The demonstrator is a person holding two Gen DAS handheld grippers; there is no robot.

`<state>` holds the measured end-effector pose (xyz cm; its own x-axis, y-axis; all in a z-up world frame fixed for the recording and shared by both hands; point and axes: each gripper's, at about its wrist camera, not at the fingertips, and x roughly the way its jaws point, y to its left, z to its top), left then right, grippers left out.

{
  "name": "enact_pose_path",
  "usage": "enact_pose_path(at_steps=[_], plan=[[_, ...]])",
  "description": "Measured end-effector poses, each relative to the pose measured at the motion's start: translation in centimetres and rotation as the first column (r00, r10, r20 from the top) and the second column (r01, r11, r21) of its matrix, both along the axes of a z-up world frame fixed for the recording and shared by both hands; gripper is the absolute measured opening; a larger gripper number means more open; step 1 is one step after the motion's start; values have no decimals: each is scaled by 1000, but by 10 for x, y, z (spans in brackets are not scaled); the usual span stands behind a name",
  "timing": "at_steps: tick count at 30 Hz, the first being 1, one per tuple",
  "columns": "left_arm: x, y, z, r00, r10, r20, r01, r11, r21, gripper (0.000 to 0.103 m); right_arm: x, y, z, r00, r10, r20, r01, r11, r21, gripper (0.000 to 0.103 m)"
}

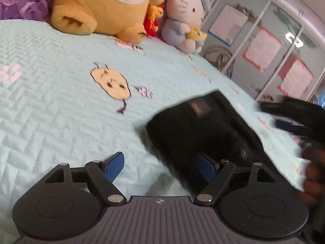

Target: Fold clothes

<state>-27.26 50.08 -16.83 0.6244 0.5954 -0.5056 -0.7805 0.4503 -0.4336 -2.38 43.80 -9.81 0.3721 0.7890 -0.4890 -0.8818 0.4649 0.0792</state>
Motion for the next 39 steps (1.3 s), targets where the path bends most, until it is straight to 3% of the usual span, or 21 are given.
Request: enact_pose_path(at_steps=[4,7,9,11,13,14,20,24,28,31,37,39], plan=[[-1,7,-5,999,42,-3,-42,999,-12,84,-6,63,-11,998,-32,-51,27,996,-87,69],[1,5,-1,999,33,3,-32,999,-2,85,-26,94,-10,997,-65,-43,59,990,-132,69],[0,5,0,1000,20,6,-20,1000,-1,85,-28,119,-10,992,-125,-35,115,970,-213,71],[0,6,0,1000,9,6,-9,1000,-1,85,-30,142,-18,984,-177,5,168,925,-340,73],[-3,8,0,1000,8,11,-8,1000,0,85,-30,157,-31,982,-185,39,183,883,-432,66],[-4,9,0,1000,8,18,-8,1000,-4,85,-28,158,-35,981,-193,28,185,875,-447,54],[-12,12,3,999,8,48,-7,1000,-9,85,-34,132,-13,976,-207,-64,172,920,-352,29],[-14,12,4,998,9,55,-8,1000,-18,85,-59,108,17,989,-133,-68,114,965,-236,28],[-14,11,3,999,10,53,-8,1000,-20,85,-43,120,-10,983,-147,-107,112,952,-285,37],[-13,11,4,999,7,51,-6,1000,-12,85,-37,130,-34,988,-123,-92,88,944,-319,53],[-13,9,4,999,2,46,-2,1000,2,85,-82,88,16,992,-96,83,106,987,-120,62],[-12,9,4,999,0,45,-1,1000,7,85,-87,76,21,994,-72,79,77,995,-70,61]])
